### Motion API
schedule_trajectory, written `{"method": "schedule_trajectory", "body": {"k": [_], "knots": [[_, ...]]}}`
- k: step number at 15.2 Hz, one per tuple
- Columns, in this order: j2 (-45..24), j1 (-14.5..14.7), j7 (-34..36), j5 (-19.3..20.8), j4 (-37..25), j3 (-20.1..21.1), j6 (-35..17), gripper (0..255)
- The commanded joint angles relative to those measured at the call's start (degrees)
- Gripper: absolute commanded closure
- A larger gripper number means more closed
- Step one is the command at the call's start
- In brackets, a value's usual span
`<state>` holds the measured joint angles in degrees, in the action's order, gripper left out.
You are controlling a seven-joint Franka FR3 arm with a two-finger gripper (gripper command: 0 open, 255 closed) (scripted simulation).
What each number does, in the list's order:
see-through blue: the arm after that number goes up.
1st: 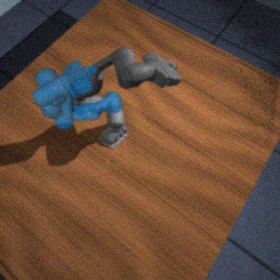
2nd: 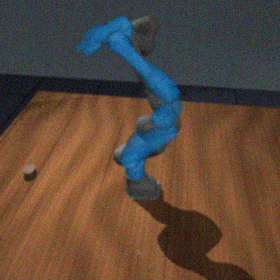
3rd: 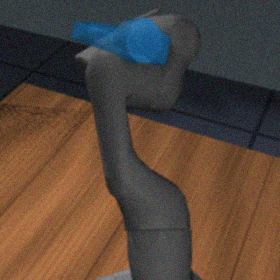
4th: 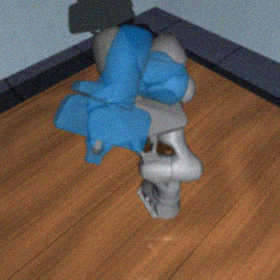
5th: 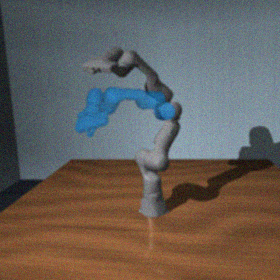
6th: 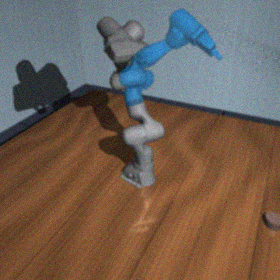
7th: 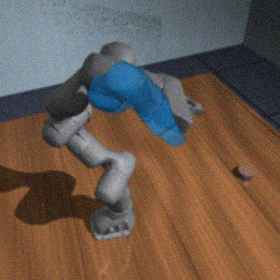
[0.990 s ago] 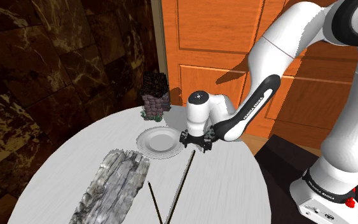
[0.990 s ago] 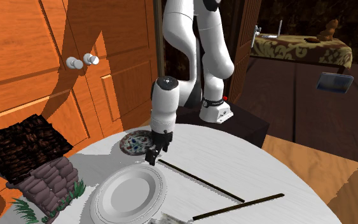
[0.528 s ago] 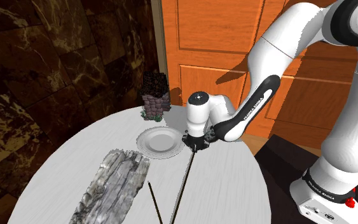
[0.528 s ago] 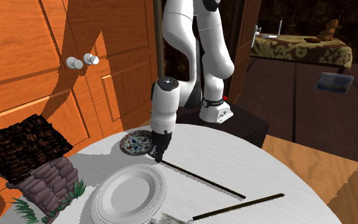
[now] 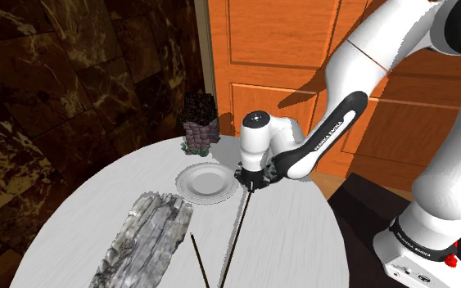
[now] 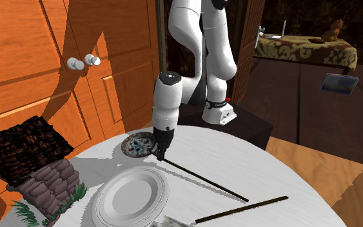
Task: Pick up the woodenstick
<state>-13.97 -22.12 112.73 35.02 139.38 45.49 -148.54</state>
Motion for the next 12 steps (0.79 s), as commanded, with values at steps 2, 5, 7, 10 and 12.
{"method": "schedule_trajectory", "body": {"k": [2, 5, 7, 10, 12], "knots": [[2.8, -1.9, -3.5, -4.6, 0.3, 2.5, 1.2, 255], [5.8, -3.6, -7.1, -9.5, 0.5, 4.7, 2.3, 255], [7.9, -4.5, -9.6, -12.8, 0.5, 6.0, 3.2, 255], [11.1, -5.4, -13.5, -18.0, 0.4, 7.4, 4.7, 255], [11.3, -5.3, -13.7, -18.3, 0.4, 7.3, 4.8, 255]]}}
